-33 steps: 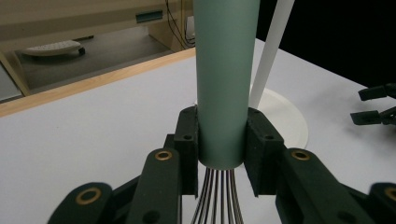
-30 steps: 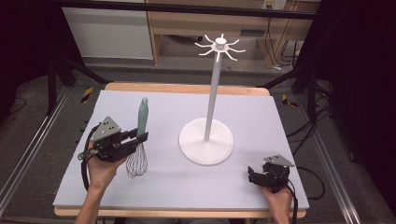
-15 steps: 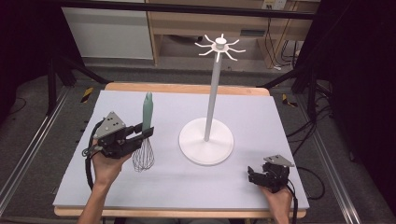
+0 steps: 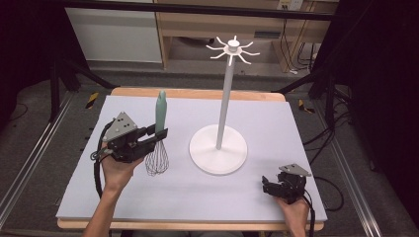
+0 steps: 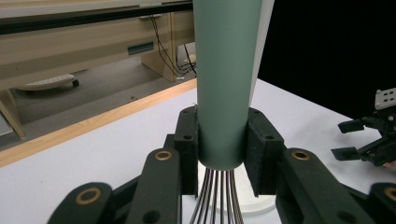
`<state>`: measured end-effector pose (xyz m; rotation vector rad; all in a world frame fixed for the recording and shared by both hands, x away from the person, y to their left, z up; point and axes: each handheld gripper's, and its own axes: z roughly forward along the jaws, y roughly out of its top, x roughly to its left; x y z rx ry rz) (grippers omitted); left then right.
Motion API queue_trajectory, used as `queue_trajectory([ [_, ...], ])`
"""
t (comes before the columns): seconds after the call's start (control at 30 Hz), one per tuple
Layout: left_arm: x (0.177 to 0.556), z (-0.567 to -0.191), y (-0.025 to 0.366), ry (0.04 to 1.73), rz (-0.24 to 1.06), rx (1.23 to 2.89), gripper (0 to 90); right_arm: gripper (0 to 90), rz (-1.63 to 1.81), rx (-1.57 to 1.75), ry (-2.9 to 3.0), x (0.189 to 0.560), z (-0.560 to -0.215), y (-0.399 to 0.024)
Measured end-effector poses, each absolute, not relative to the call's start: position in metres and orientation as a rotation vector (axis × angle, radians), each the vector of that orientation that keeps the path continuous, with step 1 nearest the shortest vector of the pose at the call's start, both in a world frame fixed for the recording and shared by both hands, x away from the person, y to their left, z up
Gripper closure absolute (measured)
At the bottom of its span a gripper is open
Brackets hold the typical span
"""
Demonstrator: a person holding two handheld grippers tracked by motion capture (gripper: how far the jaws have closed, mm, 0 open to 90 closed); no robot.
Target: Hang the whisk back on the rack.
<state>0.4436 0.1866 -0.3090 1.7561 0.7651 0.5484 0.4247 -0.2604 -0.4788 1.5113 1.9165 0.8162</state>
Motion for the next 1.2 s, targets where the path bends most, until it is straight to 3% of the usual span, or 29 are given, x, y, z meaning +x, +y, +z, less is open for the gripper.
queue_trajectory([
  [1.2,0.457,-0.263,0.148,0.696,0.557,1.723,68.5,9.7,0.824,1.512,1.916,0.425,-0.479,-0.261],
])
